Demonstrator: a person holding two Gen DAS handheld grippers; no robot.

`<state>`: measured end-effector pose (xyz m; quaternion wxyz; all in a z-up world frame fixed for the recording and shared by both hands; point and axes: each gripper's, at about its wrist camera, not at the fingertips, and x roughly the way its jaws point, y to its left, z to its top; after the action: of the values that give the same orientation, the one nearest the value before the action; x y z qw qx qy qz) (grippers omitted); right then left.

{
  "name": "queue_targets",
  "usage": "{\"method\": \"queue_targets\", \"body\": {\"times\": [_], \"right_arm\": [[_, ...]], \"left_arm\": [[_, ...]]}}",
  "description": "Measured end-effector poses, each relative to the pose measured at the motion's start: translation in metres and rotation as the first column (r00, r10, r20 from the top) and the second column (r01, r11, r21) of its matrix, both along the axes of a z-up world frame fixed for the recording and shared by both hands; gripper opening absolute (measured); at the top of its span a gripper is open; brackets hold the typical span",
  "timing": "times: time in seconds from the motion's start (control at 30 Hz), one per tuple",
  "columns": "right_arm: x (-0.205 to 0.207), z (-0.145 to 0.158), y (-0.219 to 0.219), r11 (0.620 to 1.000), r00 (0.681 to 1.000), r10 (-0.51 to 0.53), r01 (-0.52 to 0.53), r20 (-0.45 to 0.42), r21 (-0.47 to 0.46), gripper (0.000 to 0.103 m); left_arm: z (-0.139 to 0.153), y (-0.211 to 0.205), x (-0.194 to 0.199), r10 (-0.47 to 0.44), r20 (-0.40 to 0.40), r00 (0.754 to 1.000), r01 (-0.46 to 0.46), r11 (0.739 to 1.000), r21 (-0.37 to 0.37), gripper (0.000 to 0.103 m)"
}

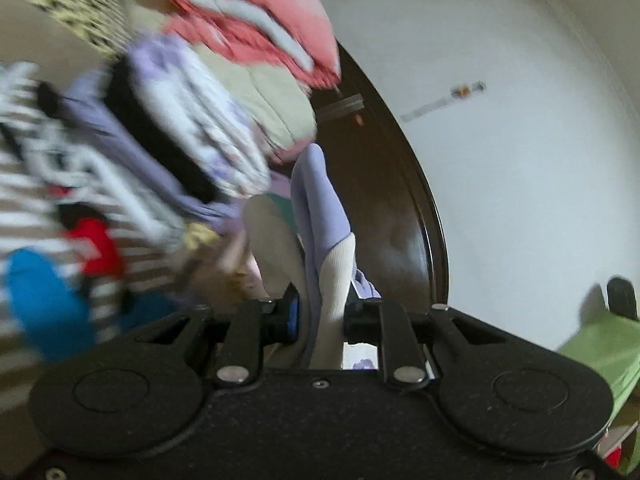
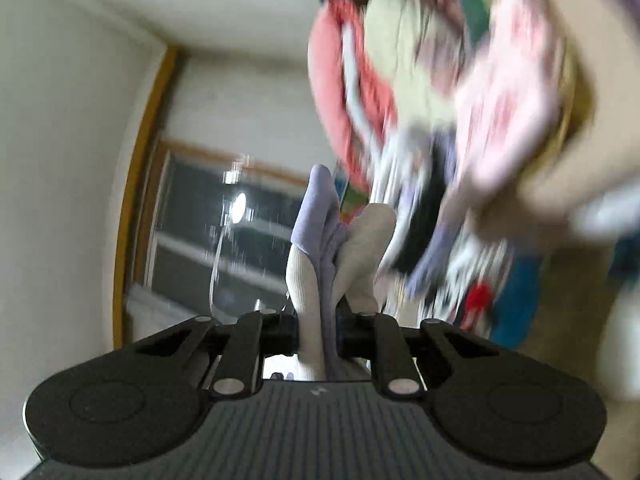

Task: Fold clothes
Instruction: 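Carry the folded sweatshirt with both grippers onto the clothes stack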

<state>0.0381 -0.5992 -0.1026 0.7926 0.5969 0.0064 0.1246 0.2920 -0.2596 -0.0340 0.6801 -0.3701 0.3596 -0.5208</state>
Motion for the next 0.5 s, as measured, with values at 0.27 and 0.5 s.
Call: {"method": "queue_targets", "body": {"times": [0.27, 0.5], "right_arm": [[-0.003, 0.005, -0.085, 0.979, 0.979, -0.203, 0.202, 0.034, 0.028, 0.018], [0.013, -0.007, -0.136, 0.948, 0.950, -0.310, 0.307, 0.022, 0.087, 0.018]], "left_arm": [[0.016, -0.119, 0.052, -0.142, 0.006, 0.990, 0.142, 0.990, 0.016, 0.017], [0.001, -0.184, 0.091, -0.207, -0.022, 0.978, 0.208, 0.975, 0.074, 0.017]]}}
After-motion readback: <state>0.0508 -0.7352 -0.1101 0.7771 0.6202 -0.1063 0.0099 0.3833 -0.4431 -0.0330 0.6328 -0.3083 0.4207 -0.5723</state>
